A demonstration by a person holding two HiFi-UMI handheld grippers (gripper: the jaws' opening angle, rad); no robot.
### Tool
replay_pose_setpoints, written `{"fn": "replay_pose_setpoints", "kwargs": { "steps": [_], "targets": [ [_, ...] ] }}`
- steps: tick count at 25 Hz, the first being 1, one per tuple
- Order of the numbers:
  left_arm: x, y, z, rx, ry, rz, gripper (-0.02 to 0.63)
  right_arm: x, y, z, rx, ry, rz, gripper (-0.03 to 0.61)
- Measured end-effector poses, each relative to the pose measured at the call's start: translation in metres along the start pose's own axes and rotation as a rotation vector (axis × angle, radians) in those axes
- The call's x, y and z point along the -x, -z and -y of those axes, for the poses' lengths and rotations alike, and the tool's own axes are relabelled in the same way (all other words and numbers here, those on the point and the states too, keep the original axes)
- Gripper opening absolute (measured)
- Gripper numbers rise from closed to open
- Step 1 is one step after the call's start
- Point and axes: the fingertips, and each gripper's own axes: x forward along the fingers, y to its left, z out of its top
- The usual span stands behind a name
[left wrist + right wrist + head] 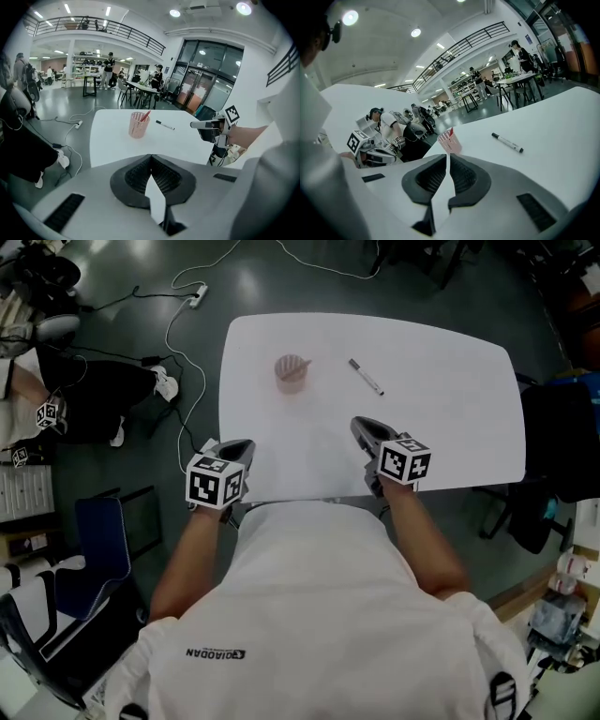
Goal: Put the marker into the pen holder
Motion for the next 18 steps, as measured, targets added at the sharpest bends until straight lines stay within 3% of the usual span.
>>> {"fn": "replay_pose_setpoints", "kwargs": {
  "steps": [7, 10, 14, 18],
  "targets": [
    [-0.031, -0.017, 0.037, -0.018, 0.012, 0.001, 0.026, 0.027, 0.010, 0.054, 0.117, 0.072, -0.053, 0.041],
    [-0.038, -0.017, 0.049, -0.015, 0.004, -0.005, 0.026, 0.030, 0.017, 0.079, 0.124, 0.089, -0.088, 0.041],
    [-0.047, -0.013, 0.063, 0.007, -0.019, -0.012, 0.026, 0.032, 0.017, 0.114, 0.117, 0.115, -0.109, 0.041],
    [-0.054, -0.010, 0.075, 0.040, -0.041, -0.003, 0.026, 0.027, 0.011, 0.153, 0.207, 0.173, -0.148, 0.045]
  ]
}}
